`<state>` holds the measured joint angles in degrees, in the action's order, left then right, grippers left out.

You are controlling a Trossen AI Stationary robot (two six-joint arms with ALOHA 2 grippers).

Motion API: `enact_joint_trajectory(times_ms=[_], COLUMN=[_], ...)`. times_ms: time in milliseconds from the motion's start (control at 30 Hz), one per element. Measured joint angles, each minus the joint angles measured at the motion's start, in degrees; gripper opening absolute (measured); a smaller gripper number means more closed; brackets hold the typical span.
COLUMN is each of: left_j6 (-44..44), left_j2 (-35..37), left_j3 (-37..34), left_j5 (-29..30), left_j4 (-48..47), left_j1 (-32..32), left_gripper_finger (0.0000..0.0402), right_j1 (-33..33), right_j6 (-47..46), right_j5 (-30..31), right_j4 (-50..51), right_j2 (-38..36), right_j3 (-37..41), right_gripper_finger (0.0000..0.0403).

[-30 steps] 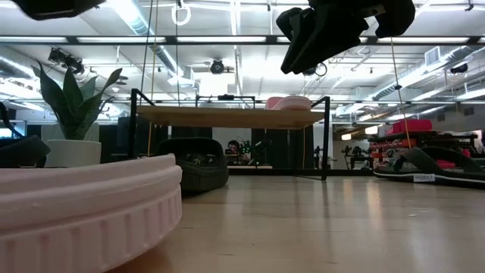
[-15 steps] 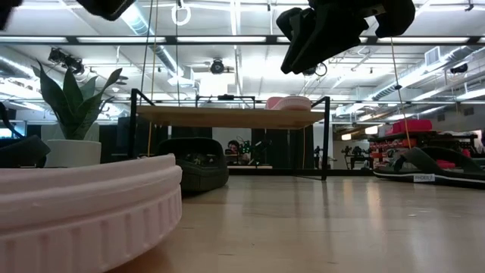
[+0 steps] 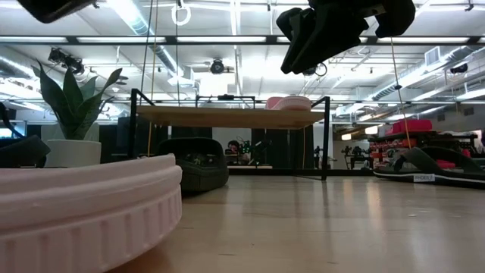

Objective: Pick and place slides into the shelf
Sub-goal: Put the pink slide on the shelf

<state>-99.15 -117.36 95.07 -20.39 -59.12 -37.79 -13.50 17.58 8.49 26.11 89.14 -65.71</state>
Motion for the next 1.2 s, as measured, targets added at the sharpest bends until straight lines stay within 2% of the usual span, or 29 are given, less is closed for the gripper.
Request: enact_joint_trajectory(times_ms=[133,300,467,867,1200], left_j6=[-4.9,-5.8,-9.7,-7.2,-13.1], left_j2=[-0.5,-2.1,-3.0,-3.0,-3.0], left_j3=[0.0,0.1,0.1,3.1,3.1], left_j5=[-0.5,-0.3,-0.4,1.5,1.8], left_j4=[0.2,1.3,0.9,1.5,-5.3], left_j1=[-1.2,-1.5,-0.7,1.1,0.6], left_gripper_finger=[0.0170,0.0185,0.0176,0.0161,0.0146], right_j1=[0.0,0.0,0.0,0.0,0.0], right_j6=[0.0,0.0,0.1,2.0,2.1], right_j5=[0.0,-0.3,-2.2,-3.0,-3.5], right_j4=[0.0,0.0,0.0,0.0,0.0], right_j2=[0.0,0.0,0.0,0.0,0.0], right_j3=[0.0,0.0,0.0,0.0,0.0], right_gripper_finger=[0.0110,0.0110,0.0110,0.0110,0.0110])
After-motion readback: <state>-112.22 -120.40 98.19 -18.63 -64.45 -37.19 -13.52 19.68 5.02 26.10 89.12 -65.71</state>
